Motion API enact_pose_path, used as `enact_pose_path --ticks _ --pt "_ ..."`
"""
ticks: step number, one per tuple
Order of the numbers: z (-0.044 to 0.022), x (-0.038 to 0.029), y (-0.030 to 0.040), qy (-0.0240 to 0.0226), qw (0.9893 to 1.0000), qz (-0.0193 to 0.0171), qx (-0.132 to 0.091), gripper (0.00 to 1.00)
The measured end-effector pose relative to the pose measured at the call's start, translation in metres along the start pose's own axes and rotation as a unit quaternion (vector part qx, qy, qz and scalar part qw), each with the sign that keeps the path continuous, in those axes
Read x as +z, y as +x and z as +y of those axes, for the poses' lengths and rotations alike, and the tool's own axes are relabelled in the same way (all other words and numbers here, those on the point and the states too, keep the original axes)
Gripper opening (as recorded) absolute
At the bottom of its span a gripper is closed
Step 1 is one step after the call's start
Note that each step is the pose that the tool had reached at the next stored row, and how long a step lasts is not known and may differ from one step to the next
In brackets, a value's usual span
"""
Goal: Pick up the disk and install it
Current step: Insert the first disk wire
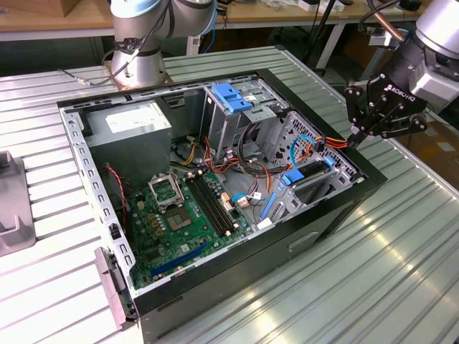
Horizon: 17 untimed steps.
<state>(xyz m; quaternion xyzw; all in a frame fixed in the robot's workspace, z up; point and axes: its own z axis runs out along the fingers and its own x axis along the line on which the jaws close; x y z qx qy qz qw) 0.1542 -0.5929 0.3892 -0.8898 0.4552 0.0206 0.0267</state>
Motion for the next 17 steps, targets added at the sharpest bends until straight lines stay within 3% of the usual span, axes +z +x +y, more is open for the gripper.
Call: enact_pose_path --ticks 5,8,9,10,17 --pt "0.0 0.0 0.0 0.0002 1.0 0.0001 0.0 0.11" --pt "0.0 0.0 0.0 0.0003 1.0 0.0002 0.0 0.29" --pt "0.0 0.0 0.0 0.0004 1.0 0.0002 0.0 0.29" --pt "0.0 0.0 0.0 0.0004 1.0 0.0003 0.0 0.36" --pt "-0.0052 0.003 0.0015 0.0003 1.0 0.0002 -0.003 0.36"
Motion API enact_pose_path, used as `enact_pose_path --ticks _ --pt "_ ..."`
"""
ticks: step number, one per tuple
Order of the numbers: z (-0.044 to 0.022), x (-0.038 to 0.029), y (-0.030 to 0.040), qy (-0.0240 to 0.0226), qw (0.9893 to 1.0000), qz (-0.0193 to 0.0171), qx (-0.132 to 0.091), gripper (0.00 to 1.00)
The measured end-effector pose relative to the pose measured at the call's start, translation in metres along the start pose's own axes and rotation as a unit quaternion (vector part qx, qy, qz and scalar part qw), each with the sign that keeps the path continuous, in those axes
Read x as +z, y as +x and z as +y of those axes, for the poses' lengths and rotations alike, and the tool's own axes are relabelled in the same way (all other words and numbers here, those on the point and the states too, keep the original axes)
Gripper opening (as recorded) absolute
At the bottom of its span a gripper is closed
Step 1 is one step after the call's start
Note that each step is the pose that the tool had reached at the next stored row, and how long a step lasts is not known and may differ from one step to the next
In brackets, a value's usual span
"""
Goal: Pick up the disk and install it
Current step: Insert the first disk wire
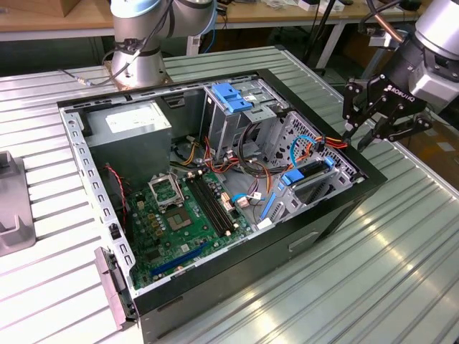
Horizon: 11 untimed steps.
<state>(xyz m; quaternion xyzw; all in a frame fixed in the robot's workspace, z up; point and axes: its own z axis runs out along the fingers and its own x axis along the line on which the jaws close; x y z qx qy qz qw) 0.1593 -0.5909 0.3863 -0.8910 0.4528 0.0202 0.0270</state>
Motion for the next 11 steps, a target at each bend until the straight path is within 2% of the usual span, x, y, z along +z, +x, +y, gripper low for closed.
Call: enact_pose_path --ticks 5,11 --pt "-0.0073 0.0053 -0.0007 -0.0012 0.9998 -0.0007 -0.02 0.36" --pt "-0.0143 0.0099 0.0024 -0.002 0.9995 -0.0008 -0.031 0.36"
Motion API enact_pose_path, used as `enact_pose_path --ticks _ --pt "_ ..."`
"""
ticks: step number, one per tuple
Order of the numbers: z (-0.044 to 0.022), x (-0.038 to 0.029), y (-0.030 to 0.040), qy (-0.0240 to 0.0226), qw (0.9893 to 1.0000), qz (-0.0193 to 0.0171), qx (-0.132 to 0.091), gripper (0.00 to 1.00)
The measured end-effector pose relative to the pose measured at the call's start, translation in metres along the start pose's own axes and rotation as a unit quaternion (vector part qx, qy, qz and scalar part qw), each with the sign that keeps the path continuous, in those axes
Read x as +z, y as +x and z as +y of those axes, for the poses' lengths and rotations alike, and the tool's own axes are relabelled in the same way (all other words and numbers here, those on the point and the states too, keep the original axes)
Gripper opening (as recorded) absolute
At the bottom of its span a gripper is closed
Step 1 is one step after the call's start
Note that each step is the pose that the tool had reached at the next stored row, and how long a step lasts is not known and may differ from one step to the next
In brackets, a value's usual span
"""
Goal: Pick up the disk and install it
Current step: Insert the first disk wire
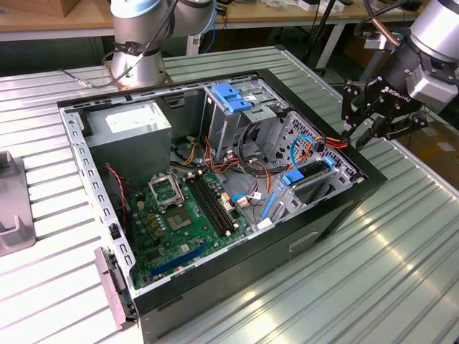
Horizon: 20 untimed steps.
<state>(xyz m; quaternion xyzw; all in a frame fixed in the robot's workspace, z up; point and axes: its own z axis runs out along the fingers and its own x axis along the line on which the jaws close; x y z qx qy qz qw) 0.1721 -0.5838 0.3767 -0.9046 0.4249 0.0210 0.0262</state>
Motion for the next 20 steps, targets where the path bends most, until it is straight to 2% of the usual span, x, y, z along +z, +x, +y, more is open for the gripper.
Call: enact_pose_path --ticks 4,7,12,20 --pt "-0.0008 0.0027 0.0009 -0.0004 1.0 0.0 -0.004 0.36" --pt "-0.0014 0.0085 0.0019 -0.0006 1.0 0.0 -0.007 0.36" --pt "-0.0019 0.0132 0.0027 -0.0008 1.0 0.0 -0.009 0.36" --pt "-0.002 0.0145 0.0029 -0.0008 0.9999 -0.0001 -0.01 0.36"
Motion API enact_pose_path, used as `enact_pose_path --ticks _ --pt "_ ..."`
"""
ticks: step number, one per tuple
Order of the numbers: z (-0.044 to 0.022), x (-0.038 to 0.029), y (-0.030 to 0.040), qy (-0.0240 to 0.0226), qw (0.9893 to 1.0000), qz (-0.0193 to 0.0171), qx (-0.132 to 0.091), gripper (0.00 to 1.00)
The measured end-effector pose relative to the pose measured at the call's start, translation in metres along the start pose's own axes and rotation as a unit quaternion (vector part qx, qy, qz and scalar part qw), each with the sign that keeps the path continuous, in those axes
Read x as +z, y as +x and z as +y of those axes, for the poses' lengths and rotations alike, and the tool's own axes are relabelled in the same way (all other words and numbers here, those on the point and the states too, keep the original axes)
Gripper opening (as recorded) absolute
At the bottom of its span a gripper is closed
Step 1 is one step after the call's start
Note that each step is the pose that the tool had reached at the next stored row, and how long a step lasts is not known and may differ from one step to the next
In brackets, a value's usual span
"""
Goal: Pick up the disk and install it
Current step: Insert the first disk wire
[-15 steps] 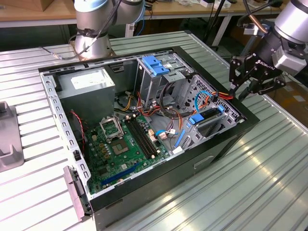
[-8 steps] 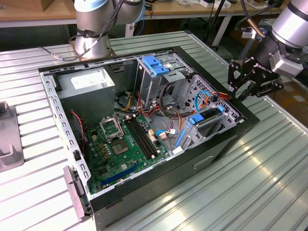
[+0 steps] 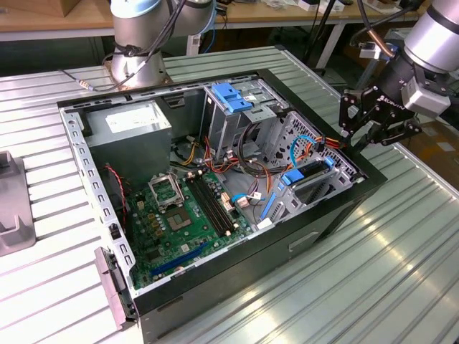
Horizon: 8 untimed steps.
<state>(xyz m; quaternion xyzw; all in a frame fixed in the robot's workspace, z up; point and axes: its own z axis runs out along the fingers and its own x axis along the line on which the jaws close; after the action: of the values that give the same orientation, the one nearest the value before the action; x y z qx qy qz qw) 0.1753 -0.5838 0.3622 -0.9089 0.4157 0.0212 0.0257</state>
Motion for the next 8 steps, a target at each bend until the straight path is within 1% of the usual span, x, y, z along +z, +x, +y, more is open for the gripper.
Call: enact_pose_path --ticks 3,4,5,8 --pt "0.0 0.0 0.0 0.0 1.0 0.0 0.0 0.35" --pt "0.0 0.0 0.0 -0.0001 1.0 0.0001 0.0 0.22" --pt "0.0 0.0 0.0 -0.0001 1.0 0.0001 0.0 0.18" --pt "0.0 0.0002 0.0 0.0 1.0 0.0 0.0 0.18"
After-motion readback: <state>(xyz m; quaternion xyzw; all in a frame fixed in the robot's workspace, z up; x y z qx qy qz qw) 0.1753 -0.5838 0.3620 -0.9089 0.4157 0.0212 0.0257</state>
